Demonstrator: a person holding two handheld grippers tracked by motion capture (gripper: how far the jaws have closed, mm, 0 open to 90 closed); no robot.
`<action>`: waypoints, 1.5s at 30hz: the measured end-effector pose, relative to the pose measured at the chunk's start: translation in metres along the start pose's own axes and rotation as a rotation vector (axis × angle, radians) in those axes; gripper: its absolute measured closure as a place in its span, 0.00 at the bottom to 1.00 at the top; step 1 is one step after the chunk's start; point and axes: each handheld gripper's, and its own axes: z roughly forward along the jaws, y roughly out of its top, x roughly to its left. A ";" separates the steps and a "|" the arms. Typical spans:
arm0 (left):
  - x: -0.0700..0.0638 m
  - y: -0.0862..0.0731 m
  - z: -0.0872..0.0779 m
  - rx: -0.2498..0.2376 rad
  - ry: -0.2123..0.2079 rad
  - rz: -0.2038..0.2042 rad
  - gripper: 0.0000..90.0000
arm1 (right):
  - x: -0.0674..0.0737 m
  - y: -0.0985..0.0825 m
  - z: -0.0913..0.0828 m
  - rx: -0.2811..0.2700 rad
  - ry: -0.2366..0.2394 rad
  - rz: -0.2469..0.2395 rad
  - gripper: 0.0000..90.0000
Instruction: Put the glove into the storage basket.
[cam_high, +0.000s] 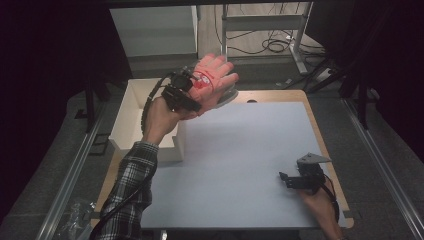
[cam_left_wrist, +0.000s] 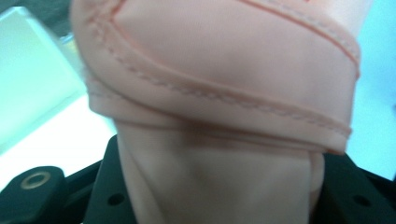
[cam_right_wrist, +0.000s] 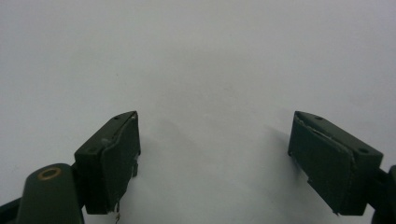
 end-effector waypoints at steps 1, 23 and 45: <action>0.003 -0.001 -0.003 -0.003 0.006 -0.008 0.60 | 0.000 0.000 0.000 -0.001 -0.001 -0.002 0.19; 0.097 -0.071 -0.015 0.027 0.170 -0.319 0.59 | 0.000 0.000 0.000 -0.001 -0.002 -0.002 0.19; 0.102 -0.102 0.091 0.202 0.155 -0.405 0.56 | 0.000 0.000 0.000 -0.001 -0.003 -0.002 0.19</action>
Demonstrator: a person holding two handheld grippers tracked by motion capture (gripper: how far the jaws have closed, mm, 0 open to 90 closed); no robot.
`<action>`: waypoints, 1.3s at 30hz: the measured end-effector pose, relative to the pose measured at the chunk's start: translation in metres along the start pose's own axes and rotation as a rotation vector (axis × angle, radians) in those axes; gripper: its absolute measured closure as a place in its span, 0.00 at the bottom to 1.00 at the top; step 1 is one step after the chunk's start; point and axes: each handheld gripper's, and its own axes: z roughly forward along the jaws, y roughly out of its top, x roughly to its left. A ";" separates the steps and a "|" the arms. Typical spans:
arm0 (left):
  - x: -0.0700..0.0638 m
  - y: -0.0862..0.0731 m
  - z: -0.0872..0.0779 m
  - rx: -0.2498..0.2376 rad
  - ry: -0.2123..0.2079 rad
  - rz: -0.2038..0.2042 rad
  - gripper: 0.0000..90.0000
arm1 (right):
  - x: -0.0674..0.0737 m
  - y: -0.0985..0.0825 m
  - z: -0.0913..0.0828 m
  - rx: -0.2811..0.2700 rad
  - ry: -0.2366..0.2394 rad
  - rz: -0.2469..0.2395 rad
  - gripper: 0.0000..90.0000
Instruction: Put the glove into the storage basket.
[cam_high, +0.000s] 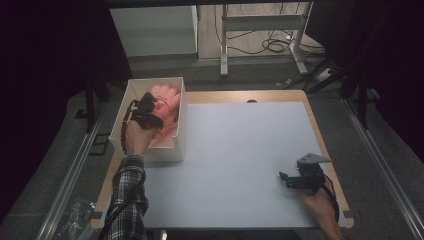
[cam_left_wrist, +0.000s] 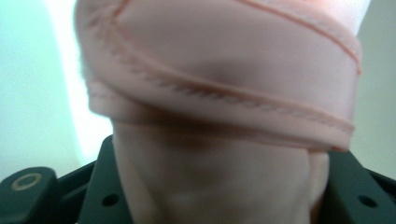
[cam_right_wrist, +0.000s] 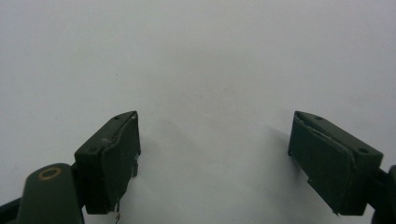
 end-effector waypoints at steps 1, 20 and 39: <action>0.000 0.000 0.003 0.002 -0.008 -0.006 0.56 | 0.000 0.000 0.000 0.000 0.000 0.000 0.19; 0.000 0.003 0.000 0.104 -0.084 0.067 0.10 | 0.000 0.000 0.000 0.000 0.000 0.000 0.19; -0.001 0.005 0.026 0.219 -0.243 0.014 0.13 | 0.000 0.000 0.000 0.001 0.001 0.000 0.19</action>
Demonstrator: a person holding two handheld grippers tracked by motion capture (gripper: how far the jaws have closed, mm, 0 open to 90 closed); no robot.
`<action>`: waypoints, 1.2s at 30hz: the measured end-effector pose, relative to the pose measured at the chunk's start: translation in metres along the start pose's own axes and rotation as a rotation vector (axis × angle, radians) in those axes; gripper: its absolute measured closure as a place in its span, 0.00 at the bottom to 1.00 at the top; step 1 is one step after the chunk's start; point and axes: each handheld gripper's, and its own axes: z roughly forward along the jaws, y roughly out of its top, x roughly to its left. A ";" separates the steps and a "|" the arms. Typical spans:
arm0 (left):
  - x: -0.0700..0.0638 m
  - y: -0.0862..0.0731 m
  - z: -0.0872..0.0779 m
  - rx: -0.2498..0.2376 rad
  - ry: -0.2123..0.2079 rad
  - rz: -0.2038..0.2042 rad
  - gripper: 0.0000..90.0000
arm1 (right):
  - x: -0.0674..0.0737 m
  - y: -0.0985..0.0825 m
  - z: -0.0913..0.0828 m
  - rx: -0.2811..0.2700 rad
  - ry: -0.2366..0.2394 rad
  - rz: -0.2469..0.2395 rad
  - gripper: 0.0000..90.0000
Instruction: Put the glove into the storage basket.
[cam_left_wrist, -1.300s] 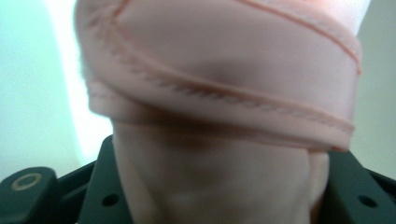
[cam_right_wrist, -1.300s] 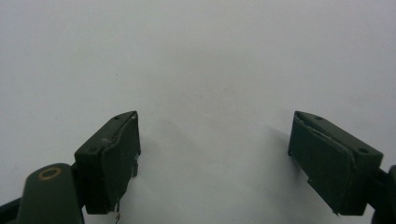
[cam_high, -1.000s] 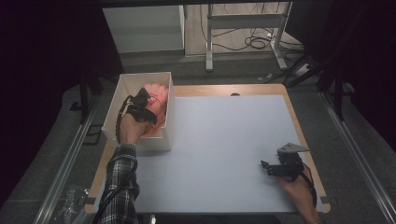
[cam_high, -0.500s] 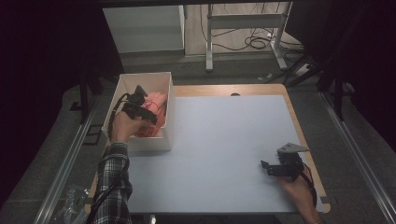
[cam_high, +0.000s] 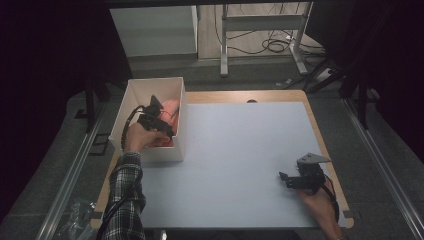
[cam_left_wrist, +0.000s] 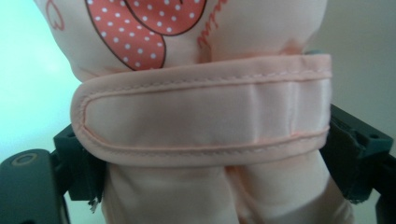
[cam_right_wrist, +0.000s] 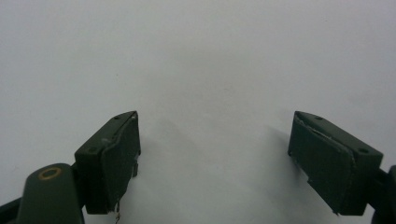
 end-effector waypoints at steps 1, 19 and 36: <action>-0.003 0.001 0.000 0.001 -0.006 0.009 0.14 | 0.000 0.000 0.000 0.000 0.000 0.000 0.19; -0.010 -0.007 -0.025 -0.071 -0.050 0.065 0.07 | 0.000 0.000 0.000 0.000 0.000 0.000 0.19; 0.007 -0.019 -0.039 -0.202 -0.037 0.049 0.06 | 0.000 0.000 0.000 0.000 0.000 0.000 0.19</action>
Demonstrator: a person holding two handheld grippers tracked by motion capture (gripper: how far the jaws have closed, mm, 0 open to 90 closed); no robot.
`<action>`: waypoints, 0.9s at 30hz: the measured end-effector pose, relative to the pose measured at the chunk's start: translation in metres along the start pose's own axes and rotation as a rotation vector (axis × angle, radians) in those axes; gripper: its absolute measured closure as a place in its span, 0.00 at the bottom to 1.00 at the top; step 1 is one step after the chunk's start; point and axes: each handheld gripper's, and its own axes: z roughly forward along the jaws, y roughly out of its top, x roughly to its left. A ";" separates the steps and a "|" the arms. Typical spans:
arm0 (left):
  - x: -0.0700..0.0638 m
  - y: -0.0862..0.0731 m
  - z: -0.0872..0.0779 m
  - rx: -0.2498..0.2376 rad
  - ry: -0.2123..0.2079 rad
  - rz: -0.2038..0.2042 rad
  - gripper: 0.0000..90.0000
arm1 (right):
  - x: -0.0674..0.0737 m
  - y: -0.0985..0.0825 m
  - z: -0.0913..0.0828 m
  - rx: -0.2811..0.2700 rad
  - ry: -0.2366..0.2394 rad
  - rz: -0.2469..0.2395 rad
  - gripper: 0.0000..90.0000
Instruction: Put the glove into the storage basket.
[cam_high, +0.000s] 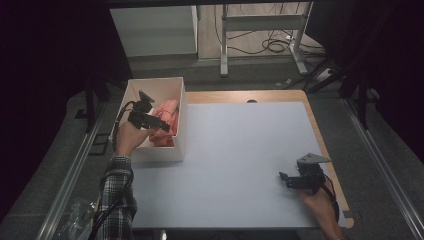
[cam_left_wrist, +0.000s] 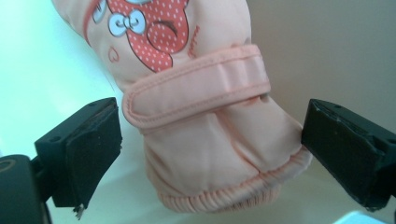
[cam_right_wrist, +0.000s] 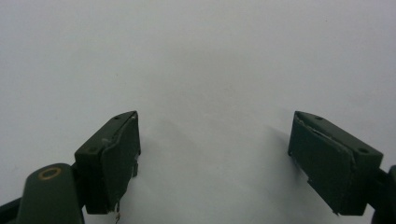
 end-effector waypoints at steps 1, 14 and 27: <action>0.000 0.000 0.000 0.000 0.000 0.000 0.07 | 0.000 0.000 0.000 0.000 0.000 0.000 0.19; -0.022 0.007 0.005 -0.030 -0.061 0.109 0.21 | 0.000 0.000 0.000 0.000 0.000 0.000 0.19; -0.010 0.004 -0.003 -0.101 0.014 0.073 0.24 | 0.000 0.000 0.000 0.000 0.000 0.000 0.19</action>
